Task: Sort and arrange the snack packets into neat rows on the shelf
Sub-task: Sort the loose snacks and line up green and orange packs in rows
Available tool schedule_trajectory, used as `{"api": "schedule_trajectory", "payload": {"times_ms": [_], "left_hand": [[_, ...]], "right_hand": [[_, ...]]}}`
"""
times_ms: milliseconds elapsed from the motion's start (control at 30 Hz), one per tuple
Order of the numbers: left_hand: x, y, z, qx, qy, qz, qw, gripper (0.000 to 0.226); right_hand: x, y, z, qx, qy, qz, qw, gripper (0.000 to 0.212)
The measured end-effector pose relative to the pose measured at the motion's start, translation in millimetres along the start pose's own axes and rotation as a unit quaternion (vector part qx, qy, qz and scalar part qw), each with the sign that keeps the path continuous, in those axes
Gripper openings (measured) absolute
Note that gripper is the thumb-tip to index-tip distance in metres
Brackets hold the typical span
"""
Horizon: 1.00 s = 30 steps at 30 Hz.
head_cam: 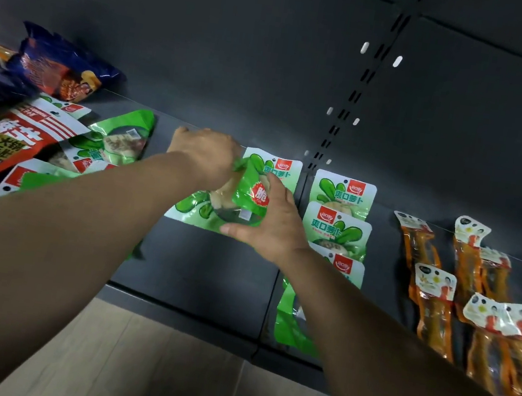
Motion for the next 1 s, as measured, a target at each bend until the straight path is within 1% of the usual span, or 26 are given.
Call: {"api": "schedule_trajectory", "payload": {"times_ms": [167,233,333,367,467,533,667,767,833,900,1000], "left_hand": [[15,-4,-3,-0.046,-0.077,0.078,0.993,0.029],[21,-5,-6,-0.05,-0.092,0.114,0.988,0.026],[27,-6,-9,-0.072,-0.099,0.168,0.978,0.017],[29,-5,-9,-0.076,-0.1,0.18,0.976,0.017],[35,-2,-9,-0.083,-0.106,0.213,0.968,0.012],[38,0,-9,-0.084,-0.107,0.22,0.966,0.018],[45,1,-8,-0.101,-0.113,0.255,0.955,0.027],[47,1,-8,-0.114,-0.108,0.317,0.935,0.02],[44,0,-10,-0.112,-0.094,0.34,0.929,0.022],[41,-1,-12,-0.105,-0.096,0.341,0.929,0.029],[42,-3,-13,-0.106,-0.101,0.32,0.936,0.03]], "right_hand": [[-14,8,12,0.0,0.003,-0.035,0.999,0.089],[-19,9,14,-0.002,0.017,-0.055,0.998,0.07],[-26,12,12,0.026,0.054,-0.076,0.995,0.034],[-29,13,11,0.037,0.066,-0.081,0.994,0.028],[-32,14,11,0.079,0.093,-0.115,0.986,0.039],[-33,16,11,0.099,0.104,-0.141,0.98,0.04],[-32,16,15,0.13,0.086,-0.175,0.972,0.038],[-36,13,18,0.151,0.095,-0.205,0.962,0.044],[-39,13,18,0.155,0.09,-0.214,0.96,0.047],[-42,14,19,0.155,0.083,-0.216,0.96,0.047],[-41,17,18,0.161,0.078,-0.218,0.959,0.048]]}}
Point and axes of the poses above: each hand's wrist, its own z-axis away from the middle knuckle, its own x-axis out of the palm, y = z × x, the point moved 3 cm from there along -z, towards the middle knuckle, and after that the axes turned 11 degrees about -x, right-handed, at the moved point
